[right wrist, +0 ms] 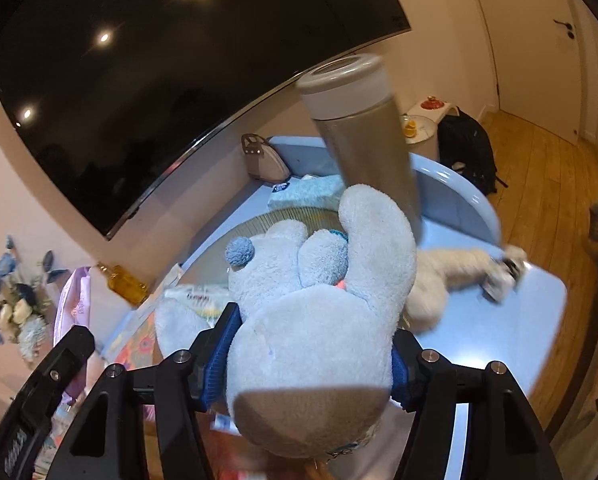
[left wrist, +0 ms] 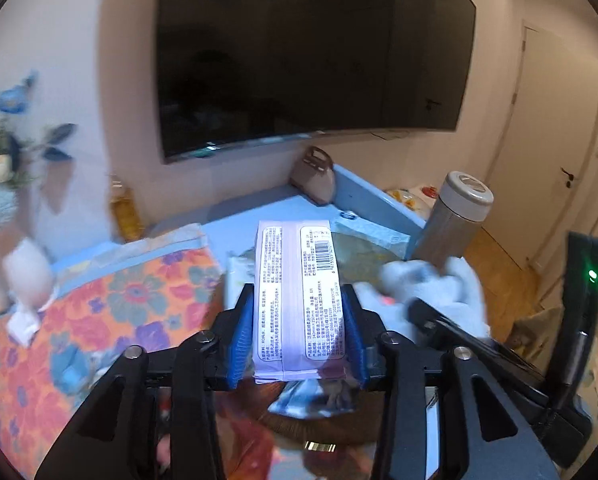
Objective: Organize soft objects
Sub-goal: 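Carry both items to the glass bowl and open both tools to drop them, then return both tools to the bed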
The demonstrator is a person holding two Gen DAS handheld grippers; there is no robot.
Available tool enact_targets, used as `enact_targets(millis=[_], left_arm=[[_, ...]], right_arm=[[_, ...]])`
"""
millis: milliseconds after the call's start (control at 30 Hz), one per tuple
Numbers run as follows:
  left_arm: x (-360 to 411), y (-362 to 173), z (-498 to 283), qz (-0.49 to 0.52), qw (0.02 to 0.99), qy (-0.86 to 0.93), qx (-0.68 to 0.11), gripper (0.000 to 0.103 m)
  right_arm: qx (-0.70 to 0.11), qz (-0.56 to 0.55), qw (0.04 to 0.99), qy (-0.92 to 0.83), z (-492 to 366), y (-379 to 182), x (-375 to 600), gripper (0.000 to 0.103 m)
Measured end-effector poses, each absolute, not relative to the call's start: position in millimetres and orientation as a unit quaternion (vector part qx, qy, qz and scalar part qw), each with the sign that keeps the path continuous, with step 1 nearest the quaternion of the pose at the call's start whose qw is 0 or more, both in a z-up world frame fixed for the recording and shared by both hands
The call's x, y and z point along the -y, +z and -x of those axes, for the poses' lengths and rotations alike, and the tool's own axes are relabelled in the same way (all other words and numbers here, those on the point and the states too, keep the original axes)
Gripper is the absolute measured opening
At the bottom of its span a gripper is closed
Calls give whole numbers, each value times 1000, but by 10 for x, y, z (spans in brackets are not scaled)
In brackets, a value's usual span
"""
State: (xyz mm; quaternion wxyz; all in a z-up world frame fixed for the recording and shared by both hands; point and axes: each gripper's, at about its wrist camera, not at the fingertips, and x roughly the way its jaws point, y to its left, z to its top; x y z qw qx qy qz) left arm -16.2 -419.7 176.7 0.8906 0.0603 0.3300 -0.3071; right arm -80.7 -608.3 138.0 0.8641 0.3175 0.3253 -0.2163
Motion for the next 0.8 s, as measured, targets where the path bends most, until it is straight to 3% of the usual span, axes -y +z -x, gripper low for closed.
enact_targets(millis=[33, 67, 267, 667, 800], left_arm=[[4242, 1710, 77, -65, 886, -309, -340, 67], [4241, 1678, 47, -64, 887, -303, -344, 69], [4049, 1733, 151, -32, 865, -349, -359, 74], [2839, 2791, 1175, -80, 940, -279, -180, 74], [2184, 3069, 1347, -61, 968, -200, -138, 77]], right_arm=[[-329, -317, 864, -212, 740, 1354, 6103, 72], [-338, -318, 862, -205, 672, 1318, 6135, 72], [-366, -296, 857, -208, 813, 1280, 6133, 72], [-320, -293, 882, -181, 1590, 1720, 5614, 73], [-290, -306, 890, -172, 1731, 1878, 5341, 90]])
